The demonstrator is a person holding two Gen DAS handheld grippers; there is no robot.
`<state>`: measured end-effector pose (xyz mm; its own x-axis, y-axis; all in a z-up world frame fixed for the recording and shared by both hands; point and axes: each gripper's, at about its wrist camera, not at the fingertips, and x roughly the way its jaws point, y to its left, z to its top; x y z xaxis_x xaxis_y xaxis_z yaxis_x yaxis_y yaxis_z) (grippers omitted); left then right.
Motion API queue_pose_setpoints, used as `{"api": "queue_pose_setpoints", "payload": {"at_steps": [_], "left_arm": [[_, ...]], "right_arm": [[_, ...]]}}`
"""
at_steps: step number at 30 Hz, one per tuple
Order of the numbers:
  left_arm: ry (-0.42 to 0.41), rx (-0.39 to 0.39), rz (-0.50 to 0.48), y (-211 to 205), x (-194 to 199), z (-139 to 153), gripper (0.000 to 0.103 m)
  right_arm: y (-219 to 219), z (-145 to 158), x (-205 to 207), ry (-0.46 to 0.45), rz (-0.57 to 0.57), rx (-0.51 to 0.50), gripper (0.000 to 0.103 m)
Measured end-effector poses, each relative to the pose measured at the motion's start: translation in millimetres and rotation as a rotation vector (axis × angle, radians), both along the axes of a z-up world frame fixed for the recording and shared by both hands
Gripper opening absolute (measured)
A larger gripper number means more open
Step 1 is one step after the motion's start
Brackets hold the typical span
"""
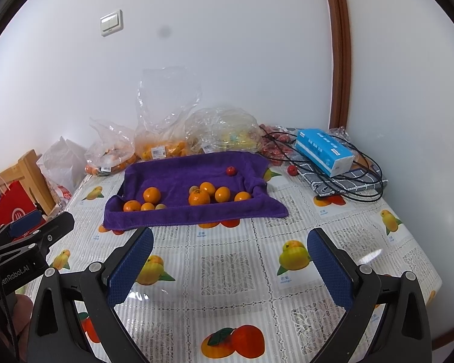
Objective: Organize fruits
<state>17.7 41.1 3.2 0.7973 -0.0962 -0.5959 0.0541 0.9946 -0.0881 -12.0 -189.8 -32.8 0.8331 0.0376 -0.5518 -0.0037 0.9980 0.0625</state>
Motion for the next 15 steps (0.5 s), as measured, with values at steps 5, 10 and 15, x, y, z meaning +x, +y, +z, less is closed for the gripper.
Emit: {"api": "queue_pose_setpoints", "payload": {"at_steps": [5, 10, 15], "left_arm": [[-0.002, 0.0, 0.002, 0.1, -0.6, 0.1, 0.087], [-0.001, -0.001, 0.003, -0.4, -0.8, 0.6, 0.087], [-0.003, -0.003, 0.004, 0.0, -1.0, 0.6, 0.087]], "right_arm": [[-0.3, -1.1, -0.6, 0.0, -0.002, -0.001, 0.101], [0.6, -0.7, -0.5, 0.0, -0.001, -0.002, 0.101], [-0.1, -1.0, -0.7, 0.001, -0.001, -0.001, 0.101]]}}
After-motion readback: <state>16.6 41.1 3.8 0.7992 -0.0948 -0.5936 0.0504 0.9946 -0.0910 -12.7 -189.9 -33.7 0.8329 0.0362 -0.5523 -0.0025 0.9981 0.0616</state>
